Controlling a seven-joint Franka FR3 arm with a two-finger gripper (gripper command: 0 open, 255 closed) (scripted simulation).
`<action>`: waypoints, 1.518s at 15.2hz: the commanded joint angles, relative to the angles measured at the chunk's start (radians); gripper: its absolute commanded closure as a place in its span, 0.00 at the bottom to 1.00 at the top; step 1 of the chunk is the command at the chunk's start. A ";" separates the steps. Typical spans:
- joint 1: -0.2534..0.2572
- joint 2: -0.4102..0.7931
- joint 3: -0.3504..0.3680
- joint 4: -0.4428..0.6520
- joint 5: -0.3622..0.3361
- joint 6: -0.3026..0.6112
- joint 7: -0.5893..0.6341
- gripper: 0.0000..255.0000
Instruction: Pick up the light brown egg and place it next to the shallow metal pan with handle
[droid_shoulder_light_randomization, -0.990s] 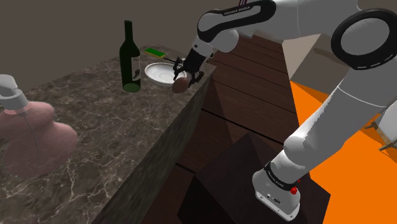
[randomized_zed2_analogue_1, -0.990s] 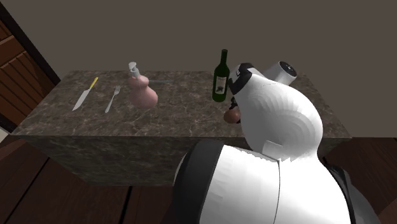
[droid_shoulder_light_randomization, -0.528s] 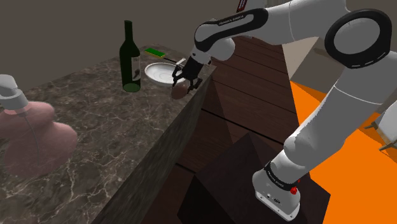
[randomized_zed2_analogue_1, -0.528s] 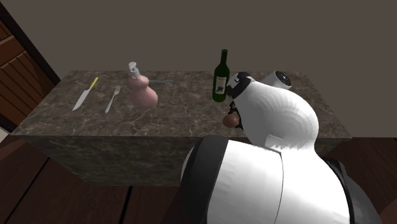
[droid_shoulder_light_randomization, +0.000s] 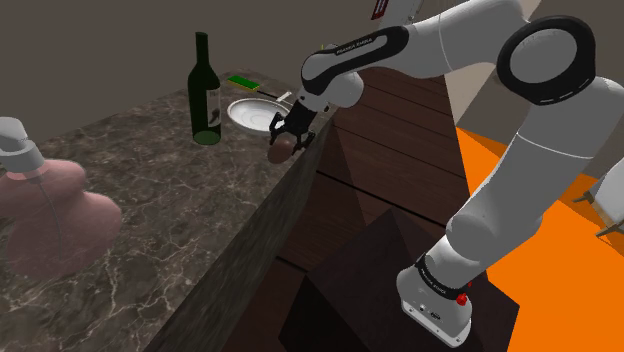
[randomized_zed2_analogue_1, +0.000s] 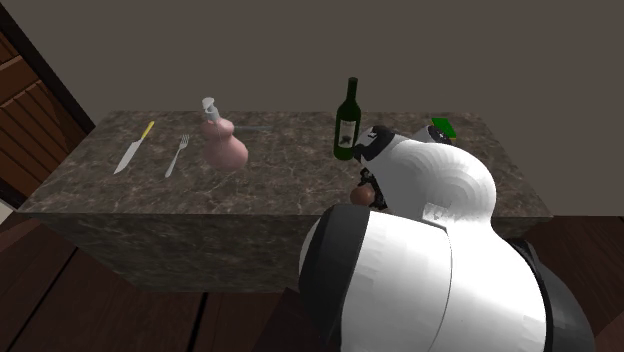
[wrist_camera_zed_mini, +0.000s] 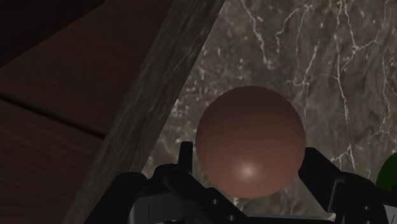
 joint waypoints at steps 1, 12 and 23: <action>0.002 0.007 0.002 -0.006 0.001 0.006 -0.001 1.00; 0.002 0.001 0.001 -0.009 0.002 0.003 -0.001 0.00; -0.026 -0.076 -0.017 0.020 -0.004 -0.113 0.000 0.00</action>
